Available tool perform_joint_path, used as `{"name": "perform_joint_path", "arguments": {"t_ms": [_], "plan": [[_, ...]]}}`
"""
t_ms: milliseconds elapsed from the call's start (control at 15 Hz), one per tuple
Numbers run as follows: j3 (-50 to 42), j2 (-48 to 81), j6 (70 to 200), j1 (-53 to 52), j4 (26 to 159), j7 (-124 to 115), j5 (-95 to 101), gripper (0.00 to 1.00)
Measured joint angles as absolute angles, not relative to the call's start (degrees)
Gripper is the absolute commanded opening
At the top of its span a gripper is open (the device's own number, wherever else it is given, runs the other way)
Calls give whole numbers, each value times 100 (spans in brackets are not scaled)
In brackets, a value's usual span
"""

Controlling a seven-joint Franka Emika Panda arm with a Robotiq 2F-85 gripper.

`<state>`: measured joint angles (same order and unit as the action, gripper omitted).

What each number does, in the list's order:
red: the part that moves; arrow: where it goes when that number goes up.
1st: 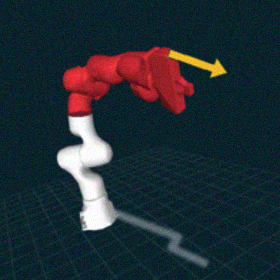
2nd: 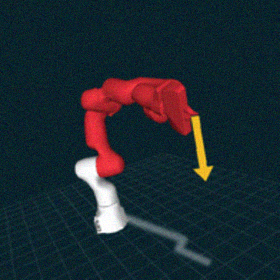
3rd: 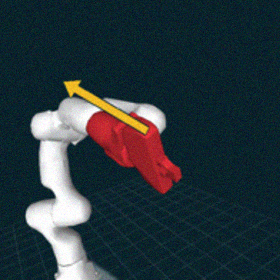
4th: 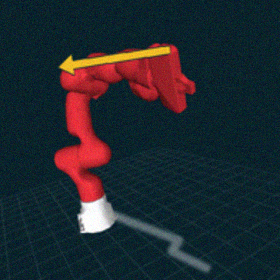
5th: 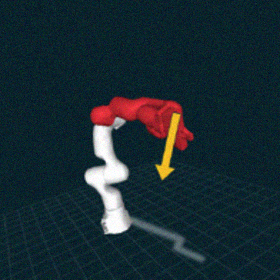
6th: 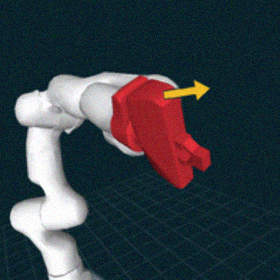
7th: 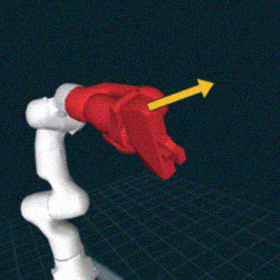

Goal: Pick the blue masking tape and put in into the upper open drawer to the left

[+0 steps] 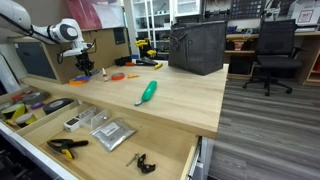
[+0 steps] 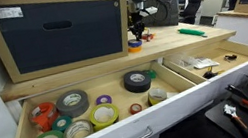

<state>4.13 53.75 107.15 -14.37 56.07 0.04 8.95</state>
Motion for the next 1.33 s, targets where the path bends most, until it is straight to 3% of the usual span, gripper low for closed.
{"name": "perform_joint_path", "arguments": {"t_ms": [400,467,600,1200,1333], "plan": [[464,5373,10715,-1445,5454,199,895,2],[481,5371,10715,-1441,5426,256,895,27],[523,5357,10715,-1421,5389,391,895,31],[531,5365,10643,-1186,5384,436,893,98],[527,5398,10620,-1145,5384,429,880,100]]}}
